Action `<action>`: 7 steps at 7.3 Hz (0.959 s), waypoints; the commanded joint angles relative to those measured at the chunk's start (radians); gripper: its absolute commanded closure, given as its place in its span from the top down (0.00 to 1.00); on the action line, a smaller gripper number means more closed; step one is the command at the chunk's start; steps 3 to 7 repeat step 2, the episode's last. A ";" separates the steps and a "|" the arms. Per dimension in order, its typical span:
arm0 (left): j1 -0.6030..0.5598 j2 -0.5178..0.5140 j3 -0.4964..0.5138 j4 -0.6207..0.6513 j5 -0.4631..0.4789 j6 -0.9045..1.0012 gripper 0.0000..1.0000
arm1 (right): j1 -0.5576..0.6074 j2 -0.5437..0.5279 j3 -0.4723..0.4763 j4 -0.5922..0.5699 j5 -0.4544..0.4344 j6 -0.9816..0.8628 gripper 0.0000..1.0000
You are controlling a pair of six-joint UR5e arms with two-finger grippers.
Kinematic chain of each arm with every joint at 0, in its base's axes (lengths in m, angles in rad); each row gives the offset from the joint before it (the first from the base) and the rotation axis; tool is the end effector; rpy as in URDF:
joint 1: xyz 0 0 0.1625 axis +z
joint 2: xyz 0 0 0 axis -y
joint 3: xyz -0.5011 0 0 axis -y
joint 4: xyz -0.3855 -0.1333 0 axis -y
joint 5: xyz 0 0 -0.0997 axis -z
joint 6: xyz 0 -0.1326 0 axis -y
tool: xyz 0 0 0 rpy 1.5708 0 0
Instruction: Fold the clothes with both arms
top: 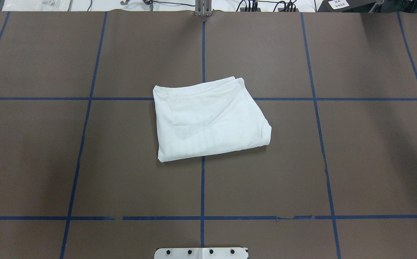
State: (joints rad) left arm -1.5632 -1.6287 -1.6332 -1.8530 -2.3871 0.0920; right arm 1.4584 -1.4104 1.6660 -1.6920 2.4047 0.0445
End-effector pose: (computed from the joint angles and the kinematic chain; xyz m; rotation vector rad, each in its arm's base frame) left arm -0.0326 -0.5393 0.6610 0.4142 0.7897 0.2571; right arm -0.0283 -0.5641 0.6346 0.0609 -0.8404 -0.1199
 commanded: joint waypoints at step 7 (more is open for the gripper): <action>0.002 0.003 -0.007 -0.002 0.000 0.000 1.00 | -0.001 0.001 0.009 0.000 0.001 0.000 1.00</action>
